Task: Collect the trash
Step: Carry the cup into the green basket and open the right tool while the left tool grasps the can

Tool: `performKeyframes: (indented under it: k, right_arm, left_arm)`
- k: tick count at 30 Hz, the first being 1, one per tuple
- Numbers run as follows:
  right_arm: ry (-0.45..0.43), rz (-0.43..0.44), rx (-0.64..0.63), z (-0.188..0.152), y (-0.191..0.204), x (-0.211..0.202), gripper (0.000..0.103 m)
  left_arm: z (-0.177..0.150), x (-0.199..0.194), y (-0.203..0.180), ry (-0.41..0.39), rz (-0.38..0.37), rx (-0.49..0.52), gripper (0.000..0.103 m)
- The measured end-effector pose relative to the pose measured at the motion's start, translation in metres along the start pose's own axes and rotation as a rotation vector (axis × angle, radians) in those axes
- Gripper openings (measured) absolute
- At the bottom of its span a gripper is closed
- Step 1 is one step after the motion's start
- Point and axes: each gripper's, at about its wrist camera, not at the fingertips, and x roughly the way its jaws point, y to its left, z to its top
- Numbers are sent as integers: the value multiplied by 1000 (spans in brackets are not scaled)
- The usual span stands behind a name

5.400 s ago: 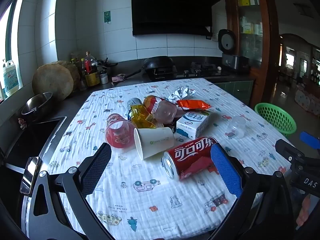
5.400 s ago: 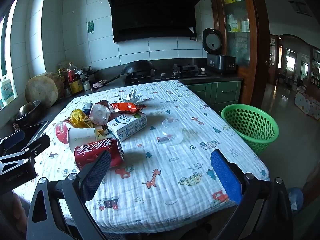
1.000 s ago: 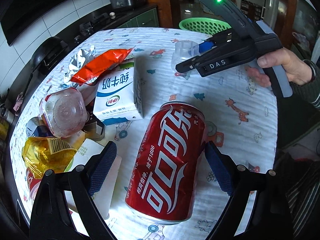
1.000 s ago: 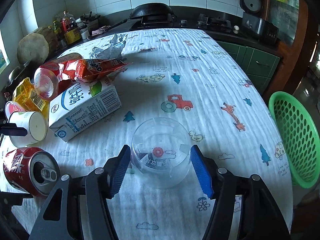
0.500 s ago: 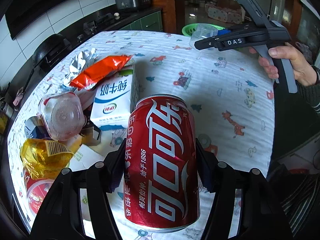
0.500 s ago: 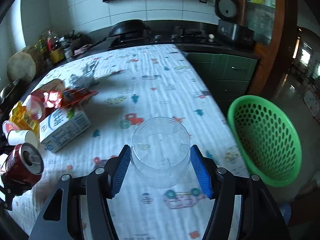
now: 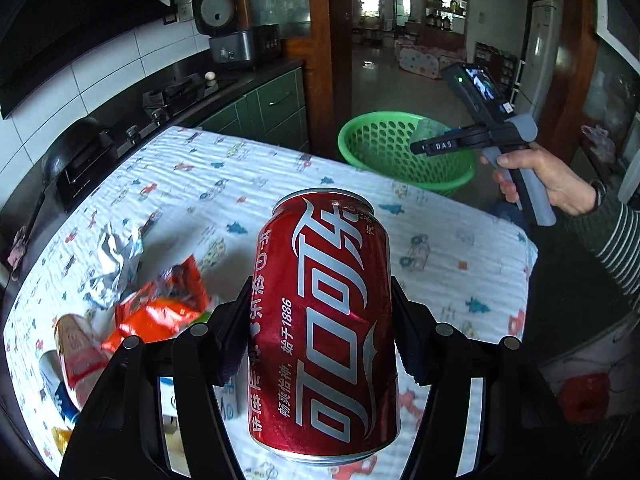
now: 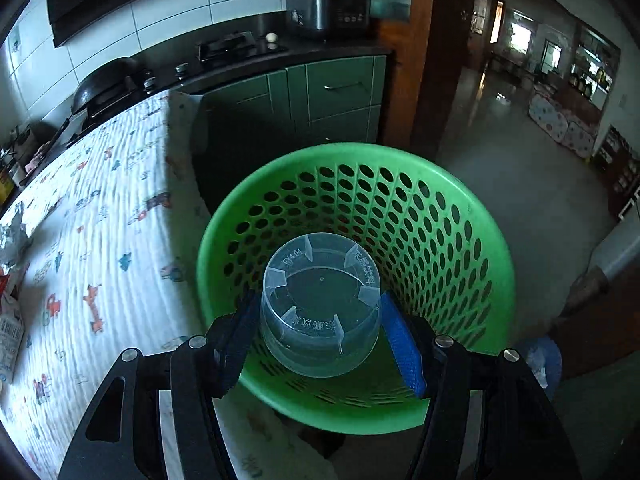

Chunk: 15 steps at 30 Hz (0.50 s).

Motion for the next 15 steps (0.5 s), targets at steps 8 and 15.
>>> performKeyframes:
  k: [8, 15]
  right_arm:
    - [3, 15, 13, -7, -28, 13, 68]
    - [-58, 18, -2, -20, -44, -13, 71]
  left_arm:
    - [72, 52, -32, 1, -38, 25, 61]
    - [125, 102, -57, 14, -82, 35, 61]
